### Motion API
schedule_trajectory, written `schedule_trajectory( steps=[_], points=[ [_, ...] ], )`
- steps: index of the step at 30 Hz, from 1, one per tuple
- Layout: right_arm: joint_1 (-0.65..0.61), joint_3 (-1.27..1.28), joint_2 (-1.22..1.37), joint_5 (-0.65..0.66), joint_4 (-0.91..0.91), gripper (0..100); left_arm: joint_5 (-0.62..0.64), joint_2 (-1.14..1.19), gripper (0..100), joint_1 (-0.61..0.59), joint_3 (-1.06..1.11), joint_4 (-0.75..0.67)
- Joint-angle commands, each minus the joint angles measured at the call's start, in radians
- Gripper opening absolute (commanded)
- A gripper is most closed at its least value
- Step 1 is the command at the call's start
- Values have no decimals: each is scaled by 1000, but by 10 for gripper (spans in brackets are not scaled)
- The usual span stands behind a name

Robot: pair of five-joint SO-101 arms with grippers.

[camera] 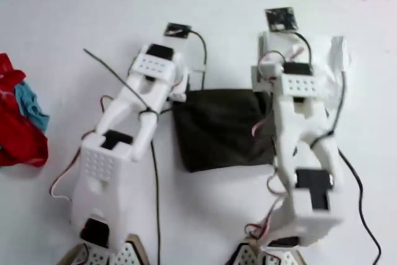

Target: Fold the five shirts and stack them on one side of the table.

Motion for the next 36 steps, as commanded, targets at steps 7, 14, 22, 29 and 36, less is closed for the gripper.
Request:
schedule_trajectory(
  steps=[7,14,22,29,36],
  points=[
    [7,-404,354,-5,229,19,3,-43,106,12,-31,6],
    [99,-562,484,-6,237,19,2,-43,106,8,-28,11],
    [140,-663,486,-3,374,19,2,-44,106,-14,-35,46],
    [48,-829,495,-6,469,19,2,-43,106,-8,-39,52],
    [-30,-827,607,-12,455,19,2,-43,106,-23,-38,54]
  ],
)
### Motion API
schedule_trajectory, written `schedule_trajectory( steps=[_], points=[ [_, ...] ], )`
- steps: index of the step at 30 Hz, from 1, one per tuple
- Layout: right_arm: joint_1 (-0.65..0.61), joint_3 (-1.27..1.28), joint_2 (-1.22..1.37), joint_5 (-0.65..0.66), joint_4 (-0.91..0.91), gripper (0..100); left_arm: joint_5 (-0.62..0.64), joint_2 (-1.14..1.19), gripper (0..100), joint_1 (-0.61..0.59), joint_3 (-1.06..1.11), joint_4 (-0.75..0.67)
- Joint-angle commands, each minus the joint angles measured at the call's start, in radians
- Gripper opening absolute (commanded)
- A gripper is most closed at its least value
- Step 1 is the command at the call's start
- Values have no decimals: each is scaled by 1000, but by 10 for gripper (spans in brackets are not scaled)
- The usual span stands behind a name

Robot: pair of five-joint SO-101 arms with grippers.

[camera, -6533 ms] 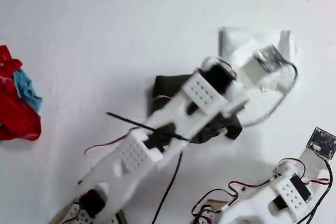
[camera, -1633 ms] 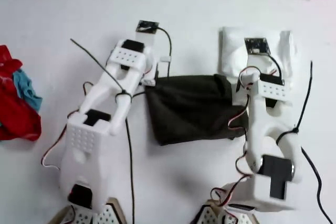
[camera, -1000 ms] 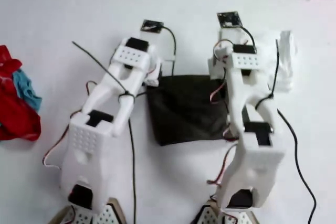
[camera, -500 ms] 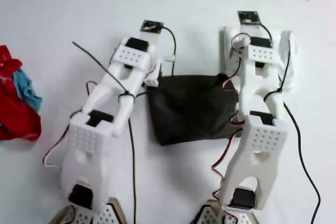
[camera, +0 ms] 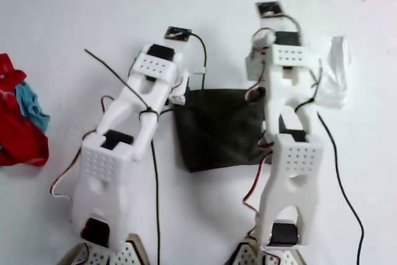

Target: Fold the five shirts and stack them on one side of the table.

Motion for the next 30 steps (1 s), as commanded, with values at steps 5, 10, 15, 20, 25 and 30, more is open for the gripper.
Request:
schedule_trajectory(
  steps=[5,10,15,20,25,30],
  points=[
    [15,-46,88,-9,-8,19,2,-44,106,-23,-35,3],
    [82,-46,88,-9,-8,19,2,-44,106,-23,-33,3],
    [150,-46,88,-9,-5,19,2,-43,106,-25,-31,8],
    [128,-44,30,-2,30,19,2,-43,106,-23,-33,5],
    [77,-44,-113,-3,73,19,3,-77,106,-14,-41,29],
    [104,-31,-248,-11,120,19,3,-181,106,32,-30,130]
  ],
)
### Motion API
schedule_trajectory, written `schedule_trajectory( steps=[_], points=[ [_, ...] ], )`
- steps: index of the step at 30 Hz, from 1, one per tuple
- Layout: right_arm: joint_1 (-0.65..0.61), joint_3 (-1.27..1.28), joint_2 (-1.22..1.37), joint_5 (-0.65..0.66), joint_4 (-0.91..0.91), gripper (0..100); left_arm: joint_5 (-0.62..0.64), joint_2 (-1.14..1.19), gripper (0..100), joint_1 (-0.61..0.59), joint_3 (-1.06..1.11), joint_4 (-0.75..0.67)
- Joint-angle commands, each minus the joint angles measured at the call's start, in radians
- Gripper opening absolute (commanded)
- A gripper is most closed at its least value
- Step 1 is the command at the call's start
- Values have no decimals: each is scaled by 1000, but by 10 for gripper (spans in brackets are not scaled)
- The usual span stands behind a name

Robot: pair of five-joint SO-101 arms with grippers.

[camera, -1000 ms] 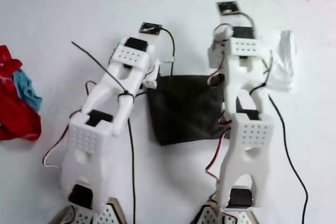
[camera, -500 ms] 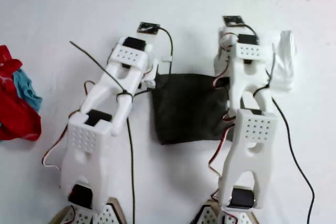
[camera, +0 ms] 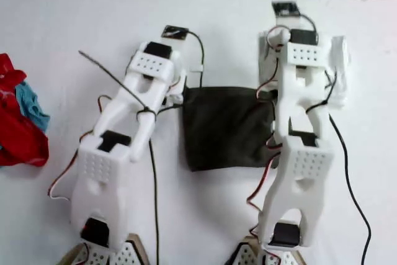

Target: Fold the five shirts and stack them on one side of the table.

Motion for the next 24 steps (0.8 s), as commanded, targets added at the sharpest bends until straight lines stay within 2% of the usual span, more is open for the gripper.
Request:
schedule_trajectory(
  steps=[1,6,10,15,18,24],
  points=[
    [27,-5,-145,-11,59,19,3,-129,106,52,-30,58],
    [87,229,-249,-5,68,19,3,-146,106,129,-30,-2],
    [133,586,-406,31,-91,18,2,-127,106,172,-1,-123],
    [119,1049,-679,71,-272,18,2,-61,106,173,12,-242],
    [116,1241,-828,74,-334,18,2,-6,106,172,10,-261],
    [139,1511,-960,203,-453,18,0,72,106,135,10,-252]
  ],
)
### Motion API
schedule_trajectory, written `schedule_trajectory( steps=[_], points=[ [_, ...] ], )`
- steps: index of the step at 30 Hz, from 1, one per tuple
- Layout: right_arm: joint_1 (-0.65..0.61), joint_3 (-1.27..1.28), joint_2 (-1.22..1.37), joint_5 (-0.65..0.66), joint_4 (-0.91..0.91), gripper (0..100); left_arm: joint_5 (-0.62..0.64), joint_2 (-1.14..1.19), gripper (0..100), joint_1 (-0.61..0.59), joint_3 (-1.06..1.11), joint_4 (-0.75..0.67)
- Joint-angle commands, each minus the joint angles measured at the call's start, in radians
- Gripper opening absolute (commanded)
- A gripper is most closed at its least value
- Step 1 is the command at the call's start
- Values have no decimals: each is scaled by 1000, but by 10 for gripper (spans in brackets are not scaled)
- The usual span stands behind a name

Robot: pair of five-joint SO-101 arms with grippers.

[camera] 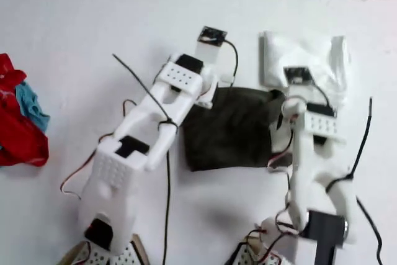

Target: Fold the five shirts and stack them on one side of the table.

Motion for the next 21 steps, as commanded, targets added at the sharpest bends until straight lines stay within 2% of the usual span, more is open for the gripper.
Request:
schedule_trajectory(
  steps=[1,8,18,21],
  points=[
    [39,110,-71,58,-107,18,0,8,106,-46,-8,-8],
    [113,192,-70,158,-277,18,0,44,105,-192,-10,57],
    [24,187,-70,153,-286,18,-57,51,105,-261,-5,98],
    [-8,186,-79,110,-295,18,-58,49,105,-284,-12,126]
  ],
)
